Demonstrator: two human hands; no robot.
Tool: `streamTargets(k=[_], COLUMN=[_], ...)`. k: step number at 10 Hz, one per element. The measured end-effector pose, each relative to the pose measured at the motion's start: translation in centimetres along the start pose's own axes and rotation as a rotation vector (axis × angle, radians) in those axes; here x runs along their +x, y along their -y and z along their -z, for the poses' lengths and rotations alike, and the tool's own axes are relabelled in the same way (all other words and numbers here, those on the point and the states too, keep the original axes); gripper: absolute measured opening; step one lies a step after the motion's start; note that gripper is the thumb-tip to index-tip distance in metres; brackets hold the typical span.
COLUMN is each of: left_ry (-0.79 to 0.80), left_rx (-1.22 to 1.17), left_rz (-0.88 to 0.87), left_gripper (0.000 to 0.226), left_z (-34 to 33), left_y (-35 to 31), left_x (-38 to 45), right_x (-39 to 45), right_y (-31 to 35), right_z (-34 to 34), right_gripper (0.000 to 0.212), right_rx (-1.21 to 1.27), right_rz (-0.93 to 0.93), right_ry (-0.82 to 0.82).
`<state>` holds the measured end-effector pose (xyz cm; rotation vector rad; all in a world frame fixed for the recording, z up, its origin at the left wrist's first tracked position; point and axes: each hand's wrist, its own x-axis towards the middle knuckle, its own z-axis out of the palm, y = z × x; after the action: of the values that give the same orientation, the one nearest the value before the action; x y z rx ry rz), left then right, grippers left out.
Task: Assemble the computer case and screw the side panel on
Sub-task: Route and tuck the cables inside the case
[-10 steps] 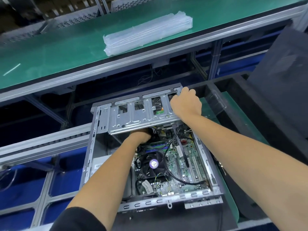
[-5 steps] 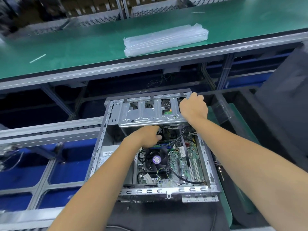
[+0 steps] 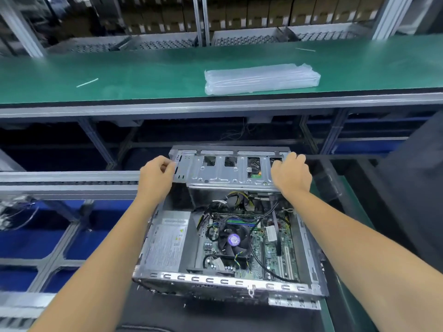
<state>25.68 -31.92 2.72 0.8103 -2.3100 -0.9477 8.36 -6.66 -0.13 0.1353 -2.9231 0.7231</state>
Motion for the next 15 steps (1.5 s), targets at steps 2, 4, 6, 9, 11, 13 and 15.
streamTargets(k=[2,4,6,9,11,13,15], left_ry=[-0.006,0.3,0.382,0.357,0.384,0.422,0.474], left_rx=[0.029,0.125,-0.055,-0.13,0.34,0.256,0.031], left_rz=[0.281,0.427,0.558,0.564,0.373,0.406,0.47], left_gripper=[0.022,0.013,0.026,0.029,0.013,0.017,0.02], left_z=[1.6,0.3,-0.7,-0.8,-0.3,-1.0,-0.9], left_y=[8.3,13.2,13.1,13.3,13.4,13.4,14.5], left_x=[-1.8,-5.5,-6.1,-6.9,-6.9,-6.4,-5.5], right_x=[-2.0,-7.5,-10.4,-10.0,-9.3,-7.6,-6.3], right_y=[1.7,6.2,9.8,9.2,7.5,5.6,3.4], right_z=[1.1,-0.1,-1.5,0.1,1.1,2.5,3.2], right_gripper=[0.011,0.023,0.015,0.019,0.018,0.025,0.023], right_rx=[-0.054,0.04,0.07,0.171,0.179,0.216,0.224], right_rz=[0.266,0.389,0.428,0.348,0.31,0.249,0.206], right_ry=[-0.125,0.101,0.165,0.137,0.095,0.026,-0.006])
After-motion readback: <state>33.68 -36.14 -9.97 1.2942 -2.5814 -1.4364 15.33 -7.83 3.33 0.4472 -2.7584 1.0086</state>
